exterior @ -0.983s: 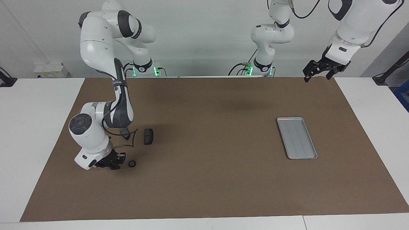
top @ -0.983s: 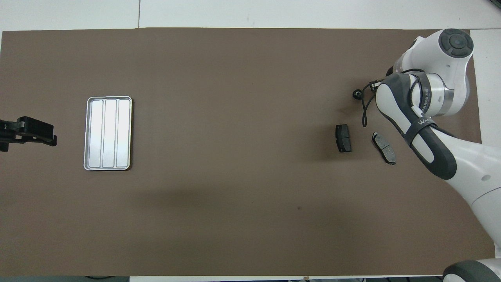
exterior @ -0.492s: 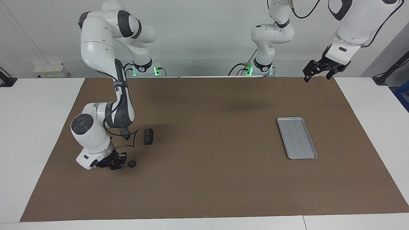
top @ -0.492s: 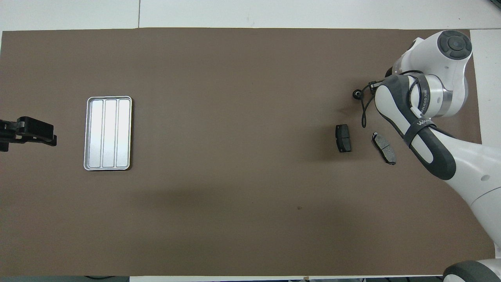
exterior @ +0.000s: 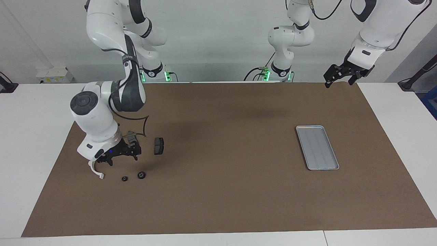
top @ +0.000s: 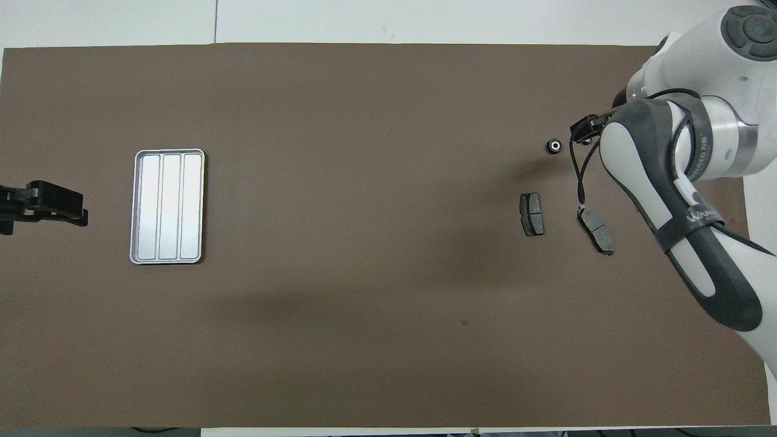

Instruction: Place bearing gear from tray to pile

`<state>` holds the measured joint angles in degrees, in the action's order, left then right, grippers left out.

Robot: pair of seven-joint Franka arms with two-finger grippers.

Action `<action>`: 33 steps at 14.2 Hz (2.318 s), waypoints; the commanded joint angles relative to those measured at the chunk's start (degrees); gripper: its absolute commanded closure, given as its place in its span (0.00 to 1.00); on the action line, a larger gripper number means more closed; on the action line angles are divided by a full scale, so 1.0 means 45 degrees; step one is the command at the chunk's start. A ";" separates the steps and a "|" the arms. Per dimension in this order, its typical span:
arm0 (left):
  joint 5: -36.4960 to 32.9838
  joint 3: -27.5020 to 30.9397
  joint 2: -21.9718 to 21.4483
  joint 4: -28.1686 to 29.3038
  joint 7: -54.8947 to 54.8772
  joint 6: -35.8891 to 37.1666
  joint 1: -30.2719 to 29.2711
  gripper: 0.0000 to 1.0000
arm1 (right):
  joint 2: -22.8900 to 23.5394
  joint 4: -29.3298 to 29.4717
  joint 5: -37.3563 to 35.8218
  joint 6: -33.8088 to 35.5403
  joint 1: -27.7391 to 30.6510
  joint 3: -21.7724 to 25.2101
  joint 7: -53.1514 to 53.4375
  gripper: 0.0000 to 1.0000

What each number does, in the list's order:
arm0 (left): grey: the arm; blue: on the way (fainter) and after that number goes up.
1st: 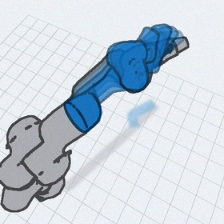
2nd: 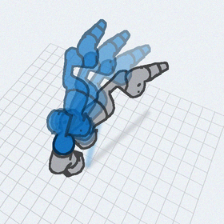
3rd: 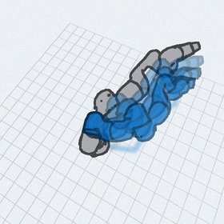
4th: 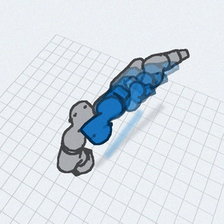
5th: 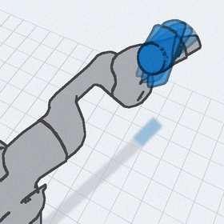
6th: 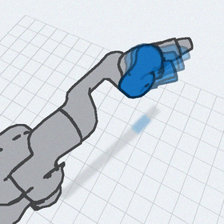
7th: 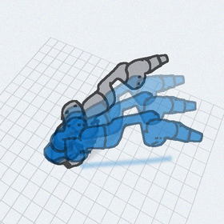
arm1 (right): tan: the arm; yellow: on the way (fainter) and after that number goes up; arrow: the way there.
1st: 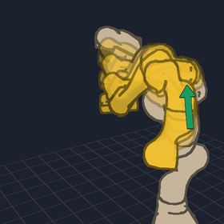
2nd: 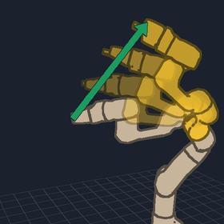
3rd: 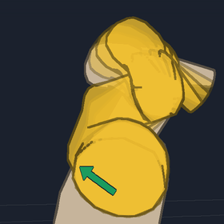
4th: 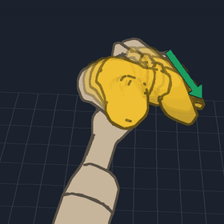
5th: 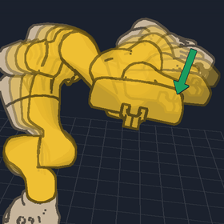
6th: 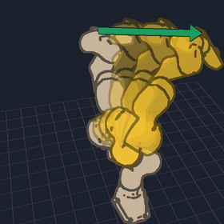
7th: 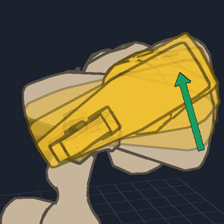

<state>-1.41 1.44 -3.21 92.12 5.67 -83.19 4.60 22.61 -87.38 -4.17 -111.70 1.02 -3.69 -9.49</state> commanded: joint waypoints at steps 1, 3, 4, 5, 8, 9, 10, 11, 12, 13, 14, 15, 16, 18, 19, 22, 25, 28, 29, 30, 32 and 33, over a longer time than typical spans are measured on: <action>0.0137 -0.0008 -0.0284 0.0350 -0.0029 -0.0128 -0.0045 0.00 | -0.1214 -0.0348 -0.0051 0.0912 -0.0166 -0.0098 0.0273 0.00; 0.0137 -0.0008 -0.0284 0.0350 -0.0029 -0.0128 -0.0045 0.00 | -0.1741 -0.0348 -0.0051 0.1497 -0.0187 -0.0098 0.0234 0.00; 0.0137 -0.0008 -0.0284 0.0350 -0.0010 -0.0147 -0.0045 0.00 | -0.2015 -0.0348 -0.0031 0.1772 -0.0167 -0.0098 0.0195 0.00; 0.0137 -0.0008 -0.0284 0.0350 -0.0029 -0.0147 -0.0045 0.00 | -0.2249 -0.0348 -0.0031 0.2045 -0.0167 -0.0098 0.0156 0.00; 0.0137 -0.0008 -0.0284 0.0350 -0.0029 -0.0128 -0.0045 0.00 | -0.3108 -0.0446 -0.0031 0.3040 -0.0206 -0.0098 0.0155 0.00; 0.0137 -0.0008 -0.0284 0.0350 -0.0029 -0.0147 -0.0045 0.00 | -0.3633 -0.0639 0.0008 0.3276 -0.0206 -0.0098 0.0233 0.00; 0.0137 -0.0008 -0.0284 0.0350 -0.0029 -0.0128 -0.0045 0.00 | -0.4218 -0.1028 0.0047 0.3394 -0.0206 -0.0098 0.0273 0.00; 0.0137 -0.0028 -0.0284 0.0350 -0.0029 -0.0147 -0.0045 0.00 | -0.4901 -0.1593 0.0066 0.3434 -0.0090 -0.0079 0.0254 0.00; 0.0137 -0.0008 -0.0284 0.0350 -0.0010 -0.0147 -0.0045 0.00 | -0.5507 -0.2159 0.0202 0.3435 -0.0031 -0.0098 0.0254 0.00; 0.0137 -0.0008 -0.0284 0.0350 -0.0029 -0.0147 -0.0045 0.00 | -0.6055 -0.2609 0.0493 0.3435 0.0008 -0.0079 0.0273 0.00; 0.0137 -0.0008 -0.0284 0.0350 -0.0029 -0.0128 -0.0045 0.00 | -0.6524 -0.2943 0.0612 0.3454 0.0125 -0.0079 0.0292 0.00; 0.0137 -0.0008 -0.0284 0.0350 -0.0029 -0.0128 -0.0045 0.00 | -0.6877 -0.3159 0.0652 0.3512 0.0145 -0.0098 0.0273 0.00; 0.0137 -0.0008 -0.0284 0.0350 -0.0029 -0.0147 -0.0045 0.00 | -0.7074 -0.3238 0.0672 0.3706 0.0203 -0.0098 0.0273 0.00; 0.0137 -0.0008 -0.0284 0.0350 -0.0029 -0.0147 -0.0045 0.00 | -0.7173 -0.3200 0.1099 0.4175 0.0379 -0.0079 0.0351 0.00; 0.0137 -0.0008 -0.0284 0.0331 -0.0029 -0.0128 -0.0045 0.00 | -0.7174 -0.3239 0.1160 0.4254 0.0457 -0.0060 0.0390 0.00; 0.0137 -0.0008 -0.0284 0.0350 -0.0029 -0.0128 -0.0045 0.00 | -0.7193 -0.3103 0.1160 0.4315 0.0419 -0.0079 0.0798 0.00; 0.0137 -0.0008 -0.0284 0.0350 -0.0029 -0.0147 -0.0045 0.00 | -0.7115 -0.2692 0.1257 0.4392 0.0321 -0.0079 0.1560 0.00; 0.0137 -0.0008 -0.0284 0.0350 -0.0029 -0.0147 -0.0045 0.00 | -0.7096 -0.2673 0.1746 0.4470 0.0379 -0.0059 0.2186 0.00; 0.0137 -0.0008 -0.0284 0.0350 -0.0029 -0.0128 -0.0045 0.00 | -0.7076 -0.2673 0.1746 0.4470 0.0418 -0.0021 0.2168 0.00; 0.0137 -0.0008 -0.0284 0.0331 -0.0029 -0.0147 -0.0045 0.00 | -0.7076 -0.2653 0.1708 0.4431 0.0399 -0.0001 0.2090 0.00; 0.0137 -0.0008 -0.0284 0.0350 -0.0010 -0.0128 -0.0045 0.00 | -0.7057 -0.2614 0.1493 0.4314 0.0341 -0.0001 0.2012 0.00; 0.0137 -0.0008 -0.0284 0.0331 -0.0029 -0.0147 -0.0045 0.00 | -0.7056 -0.2614 0.1492 0.4294 0.0321 -0.0001 0.1953 0.00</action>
<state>-1.40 1.44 -3.20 92.12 5.67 -83.19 4.60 -9.18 -99.64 2.28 -92.12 2.00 -3.41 -0.52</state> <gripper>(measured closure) 0.000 0.000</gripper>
